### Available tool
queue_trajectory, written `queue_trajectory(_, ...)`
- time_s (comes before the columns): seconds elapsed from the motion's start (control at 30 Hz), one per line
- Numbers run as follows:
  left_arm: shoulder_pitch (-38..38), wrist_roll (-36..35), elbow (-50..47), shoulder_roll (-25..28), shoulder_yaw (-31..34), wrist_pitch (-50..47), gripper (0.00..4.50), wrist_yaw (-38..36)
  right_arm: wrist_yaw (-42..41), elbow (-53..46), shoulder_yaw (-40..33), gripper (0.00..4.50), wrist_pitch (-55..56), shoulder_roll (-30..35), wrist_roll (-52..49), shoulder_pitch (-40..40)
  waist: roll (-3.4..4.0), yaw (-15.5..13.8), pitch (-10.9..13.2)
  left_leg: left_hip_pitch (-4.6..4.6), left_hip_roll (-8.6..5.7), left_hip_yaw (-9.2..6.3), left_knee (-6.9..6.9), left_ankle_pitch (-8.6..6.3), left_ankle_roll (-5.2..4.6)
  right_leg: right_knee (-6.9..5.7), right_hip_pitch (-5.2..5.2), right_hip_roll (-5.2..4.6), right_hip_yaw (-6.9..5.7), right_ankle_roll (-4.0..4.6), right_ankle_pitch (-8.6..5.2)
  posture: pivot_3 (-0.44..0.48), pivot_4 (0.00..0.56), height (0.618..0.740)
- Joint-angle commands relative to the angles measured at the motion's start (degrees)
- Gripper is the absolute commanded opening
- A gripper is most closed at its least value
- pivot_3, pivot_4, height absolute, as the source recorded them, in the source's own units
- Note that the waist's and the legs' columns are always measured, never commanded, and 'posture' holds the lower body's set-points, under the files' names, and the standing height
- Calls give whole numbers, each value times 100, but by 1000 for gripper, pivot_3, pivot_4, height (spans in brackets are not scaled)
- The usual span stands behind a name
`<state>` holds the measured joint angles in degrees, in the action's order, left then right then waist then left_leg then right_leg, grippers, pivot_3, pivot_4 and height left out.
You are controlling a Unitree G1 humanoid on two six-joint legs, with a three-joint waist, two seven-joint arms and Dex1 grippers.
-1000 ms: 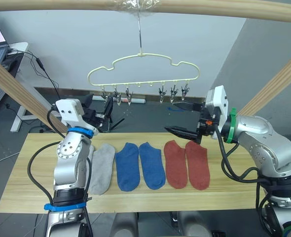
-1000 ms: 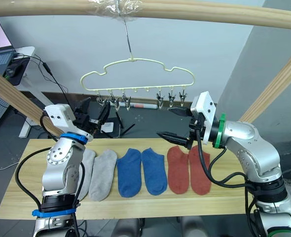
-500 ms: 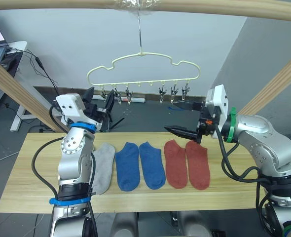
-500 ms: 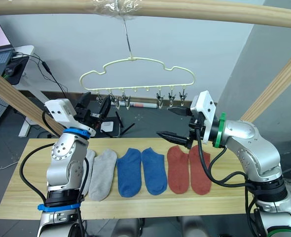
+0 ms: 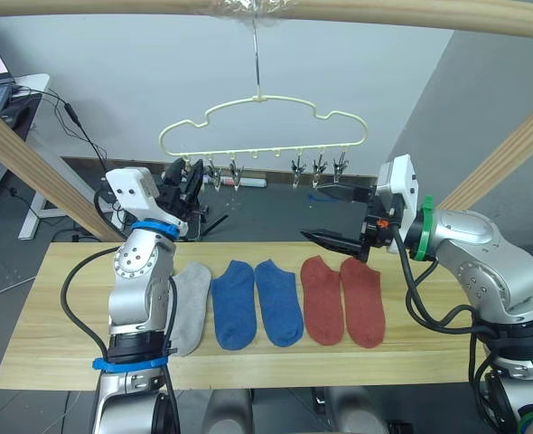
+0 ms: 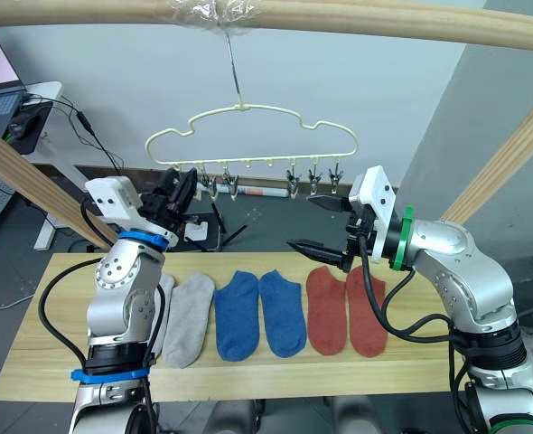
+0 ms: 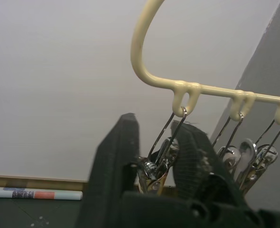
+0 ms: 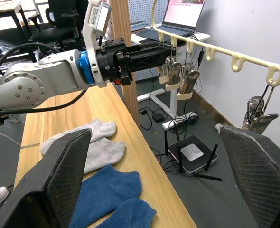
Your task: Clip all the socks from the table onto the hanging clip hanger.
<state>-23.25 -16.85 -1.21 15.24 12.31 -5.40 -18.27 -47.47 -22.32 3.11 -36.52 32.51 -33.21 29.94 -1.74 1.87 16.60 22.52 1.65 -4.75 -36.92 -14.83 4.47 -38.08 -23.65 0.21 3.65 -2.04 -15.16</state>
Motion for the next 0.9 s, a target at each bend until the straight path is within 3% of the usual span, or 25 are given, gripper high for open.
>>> queue_trajectory(0.03,-49,-34,-123,7,-16,115,352,-31,6,-263,-173,4500,88,56,-75,-111,0,0,0,0,0,0,0,0,0,0,0,0,0,0,0,-31,304,735)
queue_trajectory(0.17,43,-49,-244,110,29,44,9,-35,302,-331,-147,4500,106,171,277,-600,0,-2,0,2,0,-1,0,0,0,0,-2,0,0,0,0,-25,306,735)
queue_trajectory(0.43,122,-69,-488,375,23,-160,9,-139,1775,464,124,4500,798,-103,1971,-1965,3,-1,26,9,0,3,1,1,1,-2,-13,-2,5,-12,-6,-15,318,735)
queue_trajectory(0.77,142,-130,-606,487,0,-375,9,-270,2561,2342,30,4500,1271,-1103,2563,-1820,5,10,90,30,2,16,-1,2,4,-7,-43,2,20,-5,5,-5,325,735)
queue_trajectory(0.9,180,-161,-650,545,9,-453,0,-313,2598,2758,-5,3592,1285,-1180,2612,-1781,6,0,100,31,1,16,1,2,3,-7,-43,0,20,-4,6,-5,325,735)
